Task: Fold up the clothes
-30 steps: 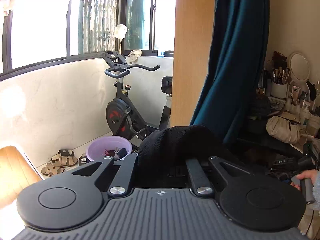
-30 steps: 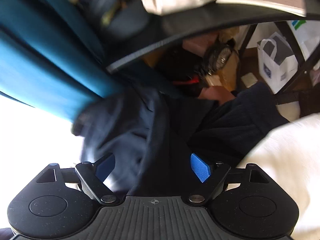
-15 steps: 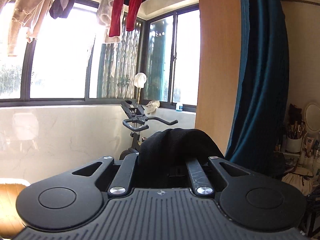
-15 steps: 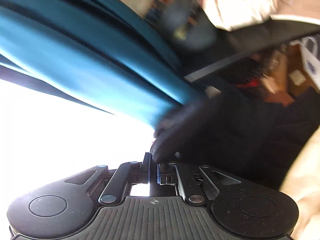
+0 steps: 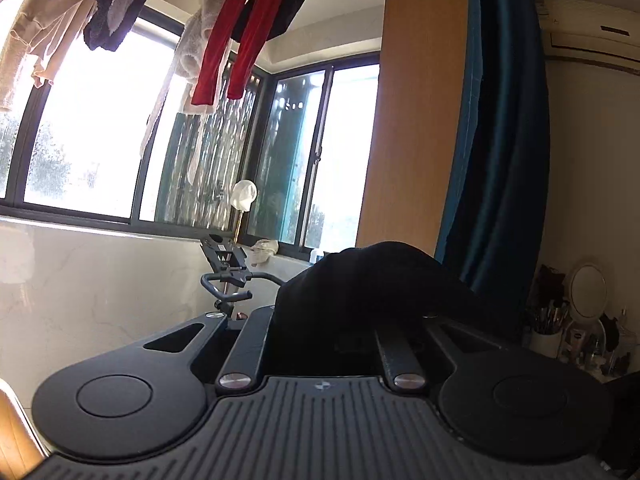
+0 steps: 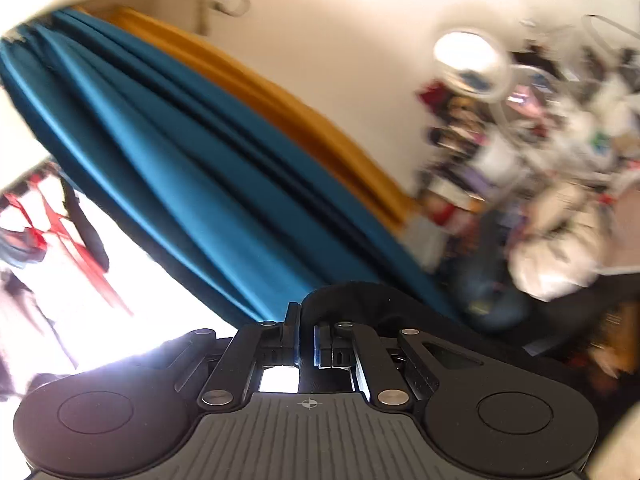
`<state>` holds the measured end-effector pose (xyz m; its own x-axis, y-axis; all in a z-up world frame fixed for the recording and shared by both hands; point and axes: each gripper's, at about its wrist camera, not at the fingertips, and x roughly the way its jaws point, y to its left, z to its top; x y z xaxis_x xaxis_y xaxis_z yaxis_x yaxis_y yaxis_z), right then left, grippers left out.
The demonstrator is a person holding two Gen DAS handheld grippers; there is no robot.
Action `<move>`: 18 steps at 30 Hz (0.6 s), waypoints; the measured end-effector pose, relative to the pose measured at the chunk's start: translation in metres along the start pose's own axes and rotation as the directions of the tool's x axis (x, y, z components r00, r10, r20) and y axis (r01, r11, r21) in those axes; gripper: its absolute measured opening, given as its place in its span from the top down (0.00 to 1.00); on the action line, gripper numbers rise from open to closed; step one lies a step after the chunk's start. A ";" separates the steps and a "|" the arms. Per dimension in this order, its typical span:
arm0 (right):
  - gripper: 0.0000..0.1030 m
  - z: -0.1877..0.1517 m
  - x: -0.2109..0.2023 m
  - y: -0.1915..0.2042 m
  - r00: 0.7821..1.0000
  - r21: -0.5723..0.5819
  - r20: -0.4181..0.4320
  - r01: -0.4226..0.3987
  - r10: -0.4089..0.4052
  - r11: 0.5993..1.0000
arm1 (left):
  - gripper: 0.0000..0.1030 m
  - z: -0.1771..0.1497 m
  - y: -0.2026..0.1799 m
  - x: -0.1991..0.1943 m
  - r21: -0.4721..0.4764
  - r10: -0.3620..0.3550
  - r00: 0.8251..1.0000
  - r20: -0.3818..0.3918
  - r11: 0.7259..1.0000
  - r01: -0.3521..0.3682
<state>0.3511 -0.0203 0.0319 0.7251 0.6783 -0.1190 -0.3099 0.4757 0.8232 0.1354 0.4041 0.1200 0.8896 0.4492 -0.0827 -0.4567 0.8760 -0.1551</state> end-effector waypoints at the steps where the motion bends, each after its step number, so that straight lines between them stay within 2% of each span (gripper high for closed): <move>1: 0.95 -0.003 -0.009 -0.005 1.000 -0.003 -0.001 0.029 -0.029 1.000 | 0.90 -0.013 0.002 0.003 0.001 0.006 0.999 -0.049 1.000 -0.006; 3: 0.95 -0.046 -0.028 -0.043 0.981 0.020 -0.093 0.176 -0.173 0.984 | 0.90 -0.040 0.005 0.008 0.006 0.019 0.988 -0.150 1.000 -0.019; 4: 0.94 -0.070 -0.033 -0.062 0.958 0.032 -0.151 0.252 -0.245 0.967 | 0.90 -0.054 0.007 0.011 0.010 0.027 0.978 -0.205 1.000 -0.025; 6: 0.94 -0.110 -0.038 -0.095 0.885 0.041 -0.282 0.398 -0.371 0.917 | 0.90 -0.077 0.010 0.017 0.017 0.039 0.953 -0.300 0.999 -0.036; 8: 0.89 -0.146 -0.041 -0.124 0.780 0.013 -0.404 0.527 -0.477 0.850 | 0.90 -0.094 0.013 0.021 0.022 0.048 0.928 -0.370 0.999 -0.042; 9: 0.87 -0.157 -0.042 -0.134 0.740 0.002 -0.436 0.569 -0.511 0.822 | 0.90 -0.102 0.014 0.024 0.025 0.052 0.913 -0.404 0.999 -0.045; 11: 0.53 -0.167 -0.045 -0.142 0.696 -0.018 -0.442 0.624 -0.566 0.781 | 0.90 -0.116 0.016 0.027 0.031 0.057 0.887 -0.458 0.998 -0.048; 12: 0.49 -0.167 -0.039 -0.140 0.684 -0.046 -0.418 0.642 -0.598 0.765 | 0.90 -0.118 0.017 0.027 0.031 0.056 0.883 -0.466 0.998 -0.047; 13: 0.45 -0.163 -0.034 -0.138 0.685 -0.082 -0.397 0.636 -0.611 0.767 | 0.90 -0.117 0.018 0.026 0.024 0.053 0.885 -0.463 0.999 -0.047; 14: 0.35 -0.160 -0.029 -0.135 0.689 -0.118 -0.377 0.627 -0.619 0.770 | 0.90 -0.114 0.020 0.026 0.016 0.048 0.889 -0.455 0.999 -0.045; 16: 0.24 -0.153 -0.019 -0.129 0.696 -0.191 -0.336 0.609 -0.634 0.770 | 0.90 -0.109 0.023 0.024 0.000 0.038 0.897 -0.440 0.999 -0.043; 18: 0.13 -0.147 0.004 -0.121 0.702 -0.295 -0.309 0.570 -0.641 0.767 | 0.90 -0.102 0.020 0.016 -0.001 0.041 0.906 -0.421 0.999 -0.046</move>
<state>0.3008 0.0074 -0.1500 0.5180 0.3443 -0.7830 -0.0054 0.9167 0.3996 0.1404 0.4114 0.0147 0.7863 0.3690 -0.4956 -0.4968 0.8545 -0.1520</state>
